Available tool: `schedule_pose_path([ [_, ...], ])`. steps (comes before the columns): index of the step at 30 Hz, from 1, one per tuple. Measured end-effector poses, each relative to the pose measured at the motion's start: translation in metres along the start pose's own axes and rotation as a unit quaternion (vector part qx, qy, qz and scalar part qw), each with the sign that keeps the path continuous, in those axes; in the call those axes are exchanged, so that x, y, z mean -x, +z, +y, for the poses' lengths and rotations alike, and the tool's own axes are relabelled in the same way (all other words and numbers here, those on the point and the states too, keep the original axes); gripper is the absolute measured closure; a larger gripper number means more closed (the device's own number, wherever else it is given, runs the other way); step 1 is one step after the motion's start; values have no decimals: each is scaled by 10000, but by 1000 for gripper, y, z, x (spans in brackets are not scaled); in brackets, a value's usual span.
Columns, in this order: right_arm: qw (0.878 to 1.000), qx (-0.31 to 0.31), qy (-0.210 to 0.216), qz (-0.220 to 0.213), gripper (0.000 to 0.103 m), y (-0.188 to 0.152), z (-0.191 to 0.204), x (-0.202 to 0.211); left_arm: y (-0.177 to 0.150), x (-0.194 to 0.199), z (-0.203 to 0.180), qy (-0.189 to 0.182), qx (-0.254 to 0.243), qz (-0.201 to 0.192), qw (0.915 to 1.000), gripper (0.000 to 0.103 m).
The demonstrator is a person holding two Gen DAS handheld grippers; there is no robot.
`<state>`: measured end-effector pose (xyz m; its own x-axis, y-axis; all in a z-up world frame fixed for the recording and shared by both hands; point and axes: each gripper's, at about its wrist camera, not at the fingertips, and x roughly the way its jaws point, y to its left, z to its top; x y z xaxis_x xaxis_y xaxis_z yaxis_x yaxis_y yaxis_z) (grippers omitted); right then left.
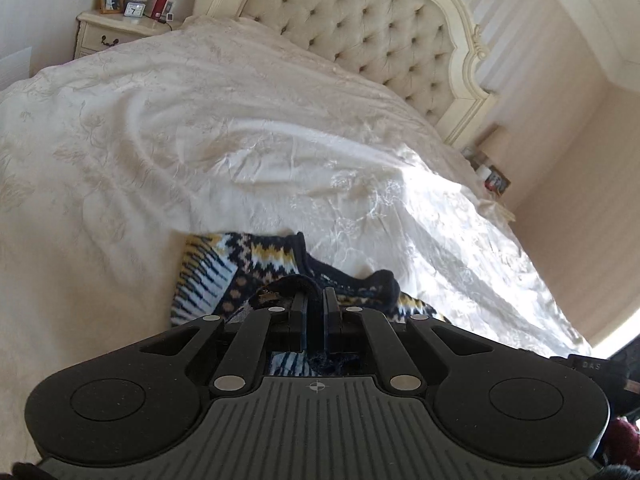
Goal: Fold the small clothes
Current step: 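Lift the hem with both grippers and fold it toward the collar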
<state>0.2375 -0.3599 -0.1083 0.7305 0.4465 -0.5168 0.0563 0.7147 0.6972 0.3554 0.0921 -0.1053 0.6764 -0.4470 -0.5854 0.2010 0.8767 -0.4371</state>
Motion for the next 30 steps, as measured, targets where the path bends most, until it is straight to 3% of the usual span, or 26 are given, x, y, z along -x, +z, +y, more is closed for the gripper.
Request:
schedule_pose_path([
  [7,9991,-177,-393,25,89,43,-22,-62,33,-72,9,116,-26,159,9998,97],
  [13,9959,-434,-744,286,87,55,-53,-106,41,-132,23,388,-65,547,9977,97],
  [20,9933,-401,-983,455,87,63,-69,-133,45,-172,33,581,-88,765,9953,96],
  [24,9913,-519,-1115,463,83,67,-75,-140,52,-185,39,724,82,800,9941,91],
  [26,9911,-525,-1153,409,71,67,-74,-140,60,-186,42,759,229,746,9941,71],
  [27,9914,-495,-1160,356,62,67,-72,-138,63,-184,43,756,271,695,9943,68],
  [28,9919,-421,-1181,226,43,68,-69,-135,67,-182,43,760,262,609,9949,67],
  [30,9929,-305,-1150,4,28,70,-64,-128,75,-176,38,809,105,512,9954,67],
])
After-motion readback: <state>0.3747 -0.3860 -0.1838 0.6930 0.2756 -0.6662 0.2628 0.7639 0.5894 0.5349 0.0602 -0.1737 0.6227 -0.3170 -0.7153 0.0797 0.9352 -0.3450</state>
